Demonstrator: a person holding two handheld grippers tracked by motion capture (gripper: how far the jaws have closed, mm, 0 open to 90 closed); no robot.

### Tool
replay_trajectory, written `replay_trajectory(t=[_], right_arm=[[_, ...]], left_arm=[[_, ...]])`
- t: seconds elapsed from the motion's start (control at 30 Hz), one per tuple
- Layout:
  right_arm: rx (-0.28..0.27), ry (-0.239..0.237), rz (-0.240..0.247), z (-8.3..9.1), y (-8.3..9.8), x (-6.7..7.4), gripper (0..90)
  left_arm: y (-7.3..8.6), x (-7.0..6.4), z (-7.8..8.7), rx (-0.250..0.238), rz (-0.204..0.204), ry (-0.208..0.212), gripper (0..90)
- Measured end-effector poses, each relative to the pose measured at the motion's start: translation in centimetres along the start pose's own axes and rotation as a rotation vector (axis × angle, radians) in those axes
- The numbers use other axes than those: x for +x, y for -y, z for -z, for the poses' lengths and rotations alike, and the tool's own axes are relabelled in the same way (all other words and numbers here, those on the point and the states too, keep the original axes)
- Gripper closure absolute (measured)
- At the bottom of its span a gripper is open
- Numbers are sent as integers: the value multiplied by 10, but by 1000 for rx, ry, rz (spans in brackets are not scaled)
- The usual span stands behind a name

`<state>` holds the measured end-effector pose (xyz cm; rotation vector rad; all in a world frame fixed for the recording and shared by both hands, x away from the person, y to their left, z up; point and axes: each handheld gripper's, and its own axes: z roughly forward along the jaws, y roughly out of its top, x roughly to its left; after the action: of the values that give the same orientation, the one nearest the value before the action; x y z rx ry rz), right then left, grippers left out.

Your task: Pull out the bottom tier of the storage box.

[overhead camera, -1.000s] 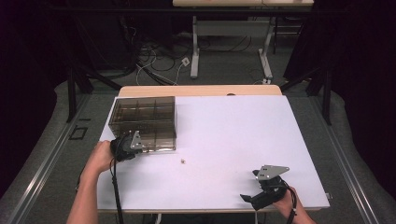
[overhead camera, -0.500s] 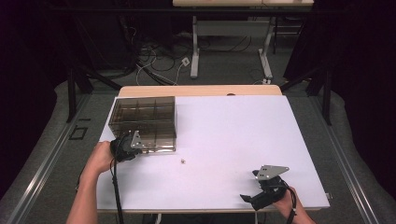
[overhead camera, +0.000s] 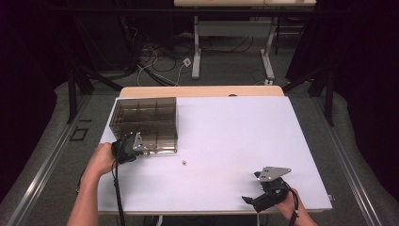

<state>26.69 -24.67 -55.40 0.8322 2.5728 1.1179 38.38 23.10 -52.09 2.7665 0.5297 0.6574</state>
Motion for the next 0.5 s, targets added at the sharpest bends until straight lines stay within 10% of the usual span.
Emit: replay_trajectory(t=[0.37, 0.5], right_arm=[[2, 1, 1, 0, 0, 0, 10], [-2, 1, 1, 0, 0, 0, 10]], left_arm=[[2, 1, 2, -16, 3, 2, 796], [7, 1, -5, 55, -15, -28, 715]])
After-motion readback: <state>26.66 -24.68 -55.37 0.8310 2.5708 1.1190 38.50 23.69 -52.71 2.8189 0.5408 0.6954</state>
